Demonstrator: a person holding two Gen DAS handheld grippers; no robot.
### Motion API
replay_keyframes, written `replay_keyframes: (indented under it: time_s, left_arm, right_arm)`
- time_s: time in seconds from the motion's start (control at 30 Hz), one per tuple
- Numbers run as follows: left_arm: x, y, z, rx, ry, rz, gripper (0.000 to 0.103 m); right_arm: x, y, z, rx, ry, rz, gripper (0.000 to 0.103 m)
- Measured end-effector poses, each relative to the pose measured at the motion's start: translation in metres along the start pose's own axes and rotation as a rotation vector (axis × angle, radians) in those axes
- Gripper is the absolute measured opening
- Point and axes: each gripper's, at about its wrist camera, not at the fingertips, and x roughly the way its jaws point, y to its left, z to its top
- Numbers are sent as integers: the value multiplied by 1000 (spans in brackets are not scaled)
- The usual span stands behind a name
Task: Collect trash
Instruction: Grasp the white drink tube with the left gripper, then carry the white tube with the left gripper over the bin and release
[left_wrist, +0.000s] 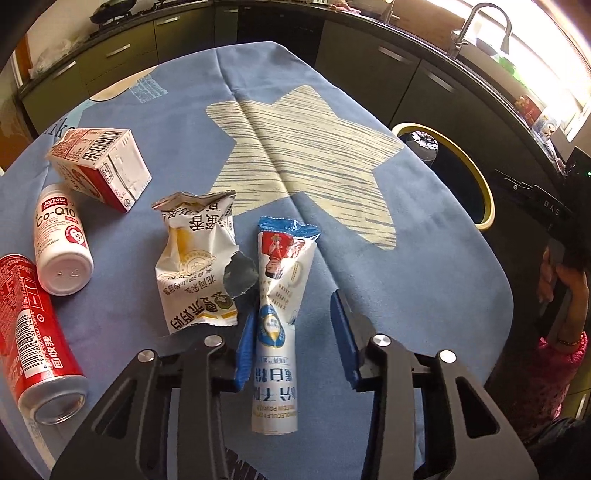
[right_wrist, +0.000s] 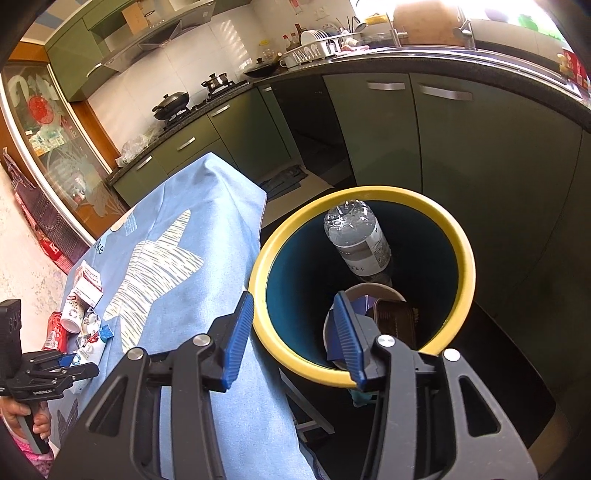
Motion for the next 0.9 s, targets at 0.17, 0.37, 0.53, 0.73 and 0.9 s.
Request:
replay_keyframes:
  time_s: [0.17,0.37,0.53,0.73,0.9]
  left_arm:
    - [-3,1,-8,9,-4,0,18]
    - [-9,-8,-16,33,-10,-32,17]
    - [-24,-22,-15,65,-37,-61,17]
    - [-38,-46,4,120,-74,-104,17]
    - [-33,-78,36,178,-78,-158,17]
  right_arm:
    - [-2,1,-1,-2,-4,7,43]
    - [-6,6,0,-6,-11,12,43]
    - [-12,5,0,-5,-27,-2,43]
    - [-23,-6,-1,18,-49,-19,43]
    - [-31,-21,-3,46,-67,-27,43]
